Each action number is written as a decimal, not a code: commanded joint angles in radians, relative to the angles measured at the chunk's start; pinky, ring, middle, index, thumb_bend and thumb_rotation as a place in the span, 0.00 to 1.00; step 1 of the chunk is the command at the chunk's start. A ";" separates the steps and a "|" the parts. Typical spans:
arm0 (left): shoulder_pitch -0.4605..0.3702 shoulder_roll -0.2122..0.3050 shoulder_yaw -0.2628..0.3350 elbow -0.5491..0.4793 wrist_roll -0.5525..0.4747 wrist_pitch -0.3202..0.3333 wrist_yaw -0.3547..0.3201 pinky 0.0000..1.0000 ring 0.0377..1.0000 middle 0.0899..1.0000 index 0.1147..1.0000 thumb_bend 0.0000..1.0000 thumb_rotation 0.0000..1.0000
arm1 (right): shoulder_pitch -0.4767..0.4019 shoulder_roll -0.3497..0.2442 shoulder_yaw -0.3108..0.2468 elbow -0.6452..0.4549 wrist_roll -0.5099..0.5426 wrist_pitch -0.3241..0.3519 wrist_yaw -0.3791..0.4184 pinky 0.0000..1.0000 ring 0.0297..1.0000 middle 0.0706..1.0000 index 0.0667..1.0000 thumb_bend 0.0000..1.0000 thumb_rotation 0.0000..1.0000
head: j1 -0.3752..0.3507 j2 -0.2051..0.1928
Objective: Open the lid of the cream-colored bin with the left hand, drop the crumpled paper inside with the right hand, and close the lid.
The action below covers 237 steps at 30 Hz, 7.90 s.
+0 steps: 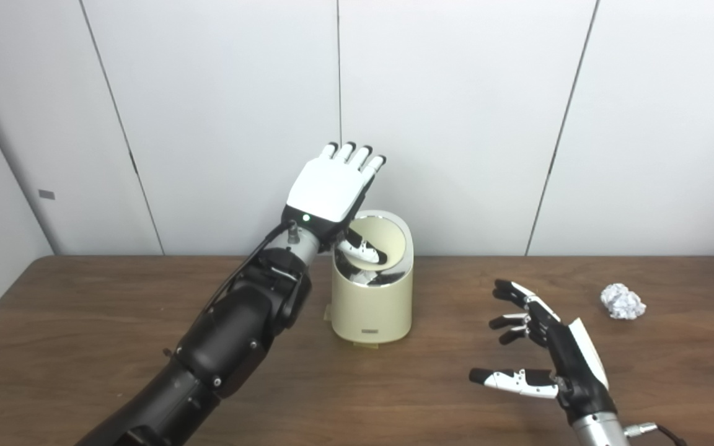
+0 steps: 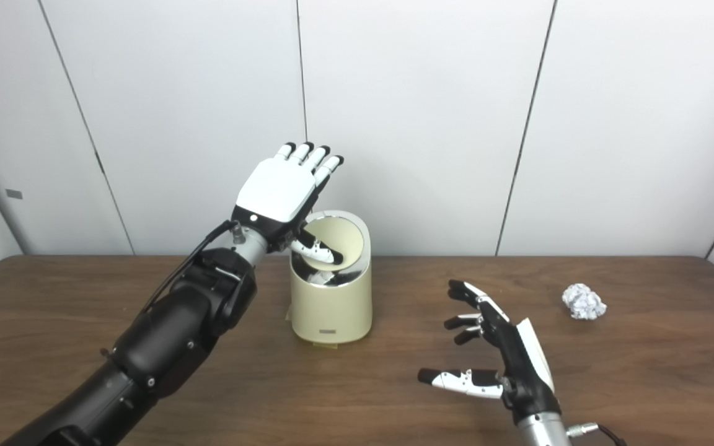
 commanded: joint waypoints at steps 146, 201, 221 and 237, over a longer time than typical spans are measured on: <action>0.583 -0.043 0.571 -0.040 -1.121 -0.416 -0.073 0.76 0.84 0.87 0.90 0.74 0.25 | -0.579 -0.553 0.301 0.552 -0.556 0.354 0.342 0.66 0.76 0.80 0.78 0.79 0.14 | -0.320 -0.055; 0.593 -0.069 0.550 -0.071 -1.102 -0.376 -0.065 0.75 0.82 0.86 0.89 0.75 0.25 | -0.570 -0.480 0.175 0.196 -0.417 0.263 0.198 0.69 0.48 0.43 0.46 0.52 0.00 | -0.208 -0.045; 0.590 -0.117 0.521 -0.084 -1.032 -0.343 -0.019 0.74 0.82 0.86 0.89 0.82 0.34 | -0.636 -0.271 0.195 -0.055 -0.444 0.466 0.310 0.32 0.35 0.44 0.53 0.51 0.00 | -0.050 -0.058; 0.589 -0.151 0.503 -0.087 -1.007 -0.330 0.004 0.75 0.83 0.85 0.88 0.81 0.31 | -0.694 -0.173 0.255 0.051 -0.440 0.382 0.270 0.30 0.34 0.44 0.53 0.51 0.00 | 0.030 -0.064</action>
